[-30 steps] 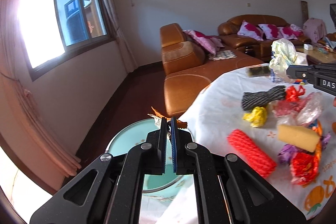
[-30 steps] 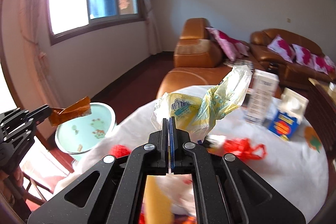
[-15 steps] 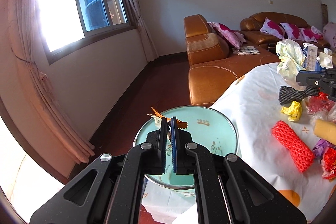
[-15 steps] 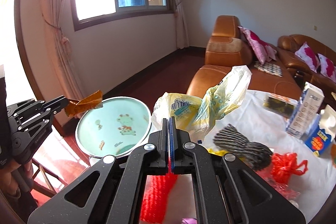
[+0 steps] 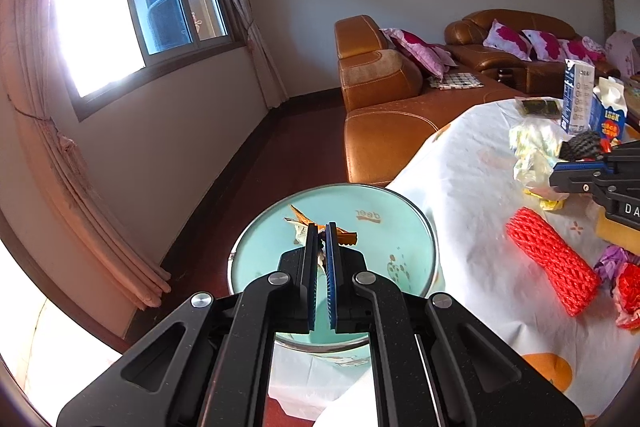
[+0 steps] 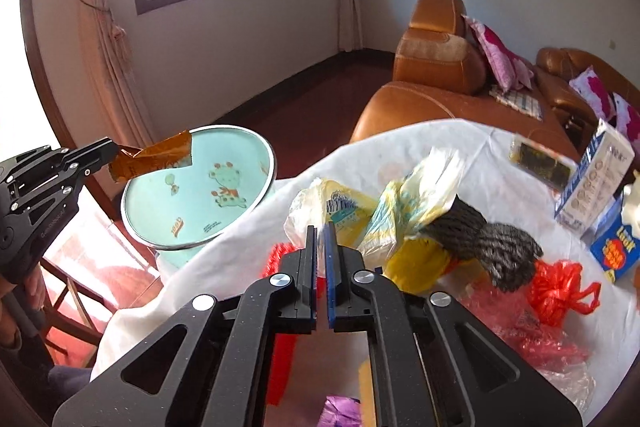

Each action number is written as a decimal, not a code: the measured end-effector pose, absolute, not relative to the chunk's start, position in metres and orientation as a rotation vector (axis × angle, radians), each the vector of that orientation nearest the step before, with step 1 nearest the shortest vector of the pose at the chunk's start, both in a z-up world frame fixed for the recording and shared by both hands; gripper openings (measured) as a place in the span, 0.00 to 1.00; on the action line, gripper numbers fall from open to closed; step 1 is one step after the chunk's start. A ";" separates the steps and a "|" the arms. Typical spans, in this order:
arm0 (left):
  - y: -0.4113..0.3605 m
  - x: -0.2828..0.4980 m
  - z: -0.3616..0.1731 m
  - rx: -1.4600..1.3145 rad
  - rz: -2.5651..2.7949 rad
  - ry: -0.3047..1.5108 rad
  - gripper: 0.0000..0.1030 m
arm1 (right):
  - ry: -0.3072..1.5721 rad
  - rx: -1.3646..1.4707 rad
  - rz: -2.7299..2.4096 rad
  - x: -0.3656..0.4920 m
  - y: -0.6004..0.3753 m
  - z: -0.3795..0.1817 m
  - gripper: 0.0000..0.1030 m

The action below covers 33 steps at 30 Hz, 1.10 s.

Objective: Collect trash
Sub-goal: 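Carry the orange wrapper with the left tool while the right tool carries the plastic bag over the blue bin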

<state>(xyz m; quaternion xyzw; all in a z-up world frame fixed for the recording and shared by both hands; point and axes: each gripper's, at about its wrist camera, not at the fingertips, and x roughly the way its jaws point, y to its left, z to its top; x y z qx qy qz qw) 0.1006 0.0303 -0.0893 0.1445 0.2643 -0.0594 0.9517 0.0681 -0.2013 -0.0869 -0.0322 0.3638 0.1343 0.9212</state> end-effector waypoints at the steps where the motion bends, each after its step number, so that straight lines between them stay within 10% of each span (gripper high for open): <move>1: 0.030 0.100 -0.090 0.294 -0.123 0.537 0.03 | 0.751 -0.054 0.264 0.067 -0.205 -0.087 0.21; 9: 0.028 0.098 -0.088 0.286 -0.134 0.534 0.03 | 0.756 0.097 0.155 0.057 -0.229 -0.082 0.63; 23: 0.040 0.105 -0.092 0.264 -0.114 0.552 0.04 | 0.820 0.172 0.086 0.095 -0.199 -0.097 0.73; 30: 0.043 0.107 -0.090 0.253 -0.122 0.555 0.03 | 0.862 0.110 0.050 0.098 -0.195 -0.109 0.16; 33: 0.046 0.109 -0.090 0.252 -0.121 0.556 0.03 | 0.849 0.072 0.073 0.095 -0.191 -0.105 0.11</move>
